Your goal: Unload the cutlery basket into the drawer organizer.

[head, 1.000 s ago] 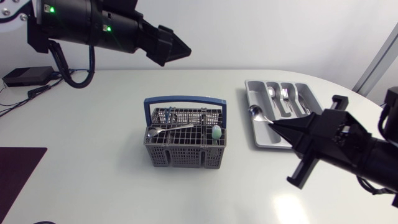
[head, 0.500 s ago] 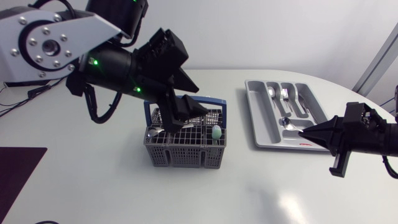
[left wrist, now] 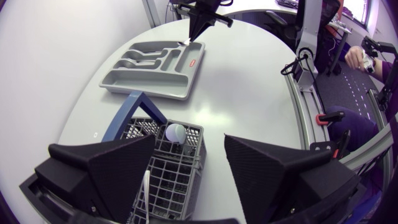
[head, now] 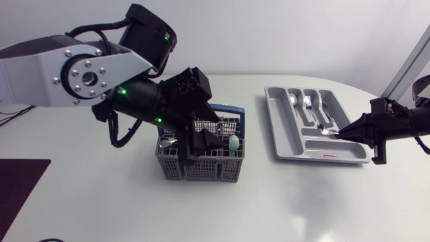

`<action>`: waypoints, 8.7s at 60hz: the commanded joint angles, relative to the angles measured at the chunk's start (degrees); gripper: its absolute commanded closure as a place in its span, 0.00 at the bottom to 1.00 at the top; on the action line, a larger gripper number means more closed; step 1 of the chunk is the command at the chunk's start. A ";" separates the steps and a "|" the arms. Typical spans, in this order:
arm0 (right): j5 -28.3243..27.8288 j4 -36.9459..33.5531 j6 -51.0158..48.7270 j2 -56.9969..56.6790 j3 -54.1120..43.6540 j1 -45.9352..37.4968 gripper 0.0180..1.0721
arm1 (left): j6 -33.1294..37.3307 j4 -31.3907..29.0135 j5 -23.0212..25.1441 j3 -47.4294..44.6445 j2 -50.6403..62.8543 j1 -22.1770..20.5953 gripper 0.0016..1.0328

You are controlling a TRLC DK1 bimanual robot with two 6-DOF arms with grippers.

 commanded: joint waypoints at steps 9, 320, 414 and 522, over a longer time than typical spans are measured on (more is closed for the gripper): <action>7.30 -2.01 -7.99 11.47 6.50 -0.02 0.95 | 2.72 0.29 1.77 -0.86 3.71 -0.76 0.17; -2.54 42.38 62.50 -6.90 -17.32 42.87 0.64 | 0.26 31.76 -6.14 -27.93 -6.58 3.81 0.36; -5.53 38.25 62.42 -9.28 -15.04 42.61 0.83 | 0.26 31.76 -5.18 -28.10 -6.22 4.16 0.36; 9.59 17.59 71.29 -0.75 0.26 47.97 0.57 | 0.87 32.81 -4.74 -30.13 -6.31 4.52 0.36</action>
